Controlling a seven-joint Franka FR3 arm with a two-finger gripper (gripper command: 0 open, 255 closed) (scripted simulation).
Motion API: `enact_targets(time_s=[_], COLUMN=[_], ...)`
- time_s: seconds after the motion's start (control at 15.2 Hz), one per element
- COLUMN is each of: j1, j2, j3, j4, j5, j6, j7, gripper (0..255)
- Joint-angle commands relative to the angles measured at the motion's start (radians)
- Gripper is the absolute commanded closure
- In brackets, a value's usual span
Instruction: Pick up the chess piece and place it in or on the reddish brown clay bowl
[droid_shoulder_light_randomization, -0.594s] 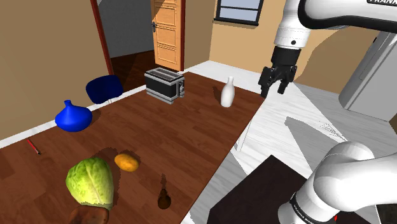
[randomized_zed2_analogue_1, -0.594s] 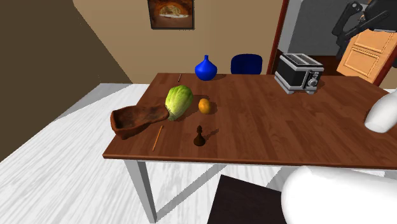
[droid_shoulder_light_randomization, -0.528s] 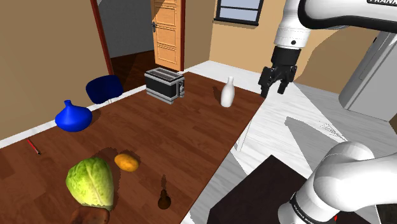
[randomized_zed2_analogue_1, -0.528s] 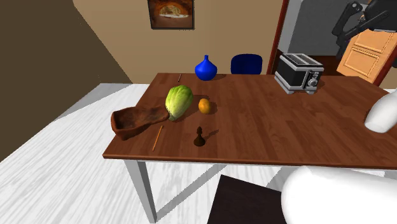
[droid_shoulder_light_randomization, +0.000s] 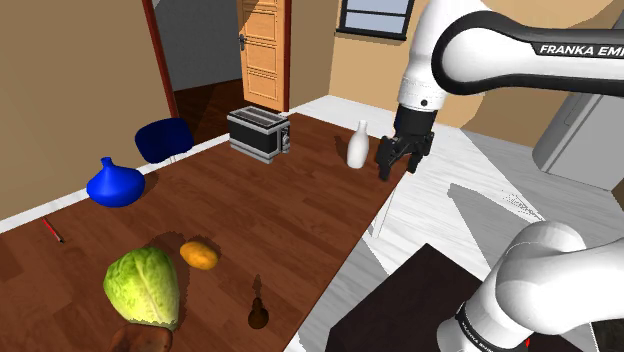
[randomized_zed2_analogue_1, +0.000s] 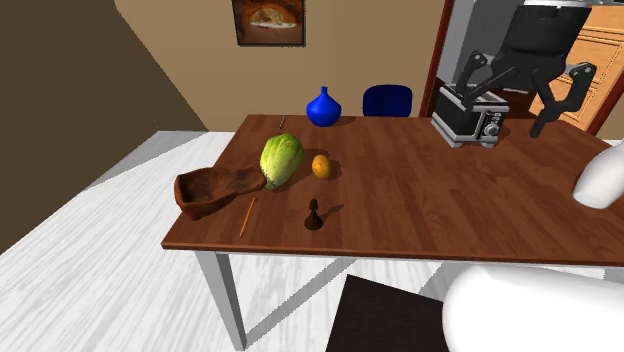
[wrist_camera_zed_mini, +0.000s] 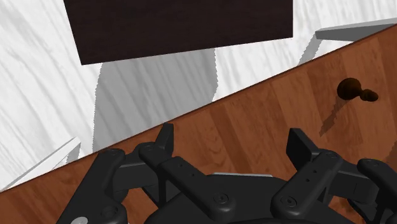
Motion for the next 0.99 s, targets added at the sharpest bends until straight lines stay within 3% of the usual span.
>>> enact_targets(time_s=[0.0,0.46,0.92], j1=[0.018,0.079,0.125], j2=[0.014,0.123,0.309], j3=[0.034,0.151,0.276], j4=[-0.040,-0.124,-0.140], j5=[0.026,0.106,0.156], j6=[0.064,0.288,0.526], j7=[0.025,0.102,0.184], gripper=[0,0,0])
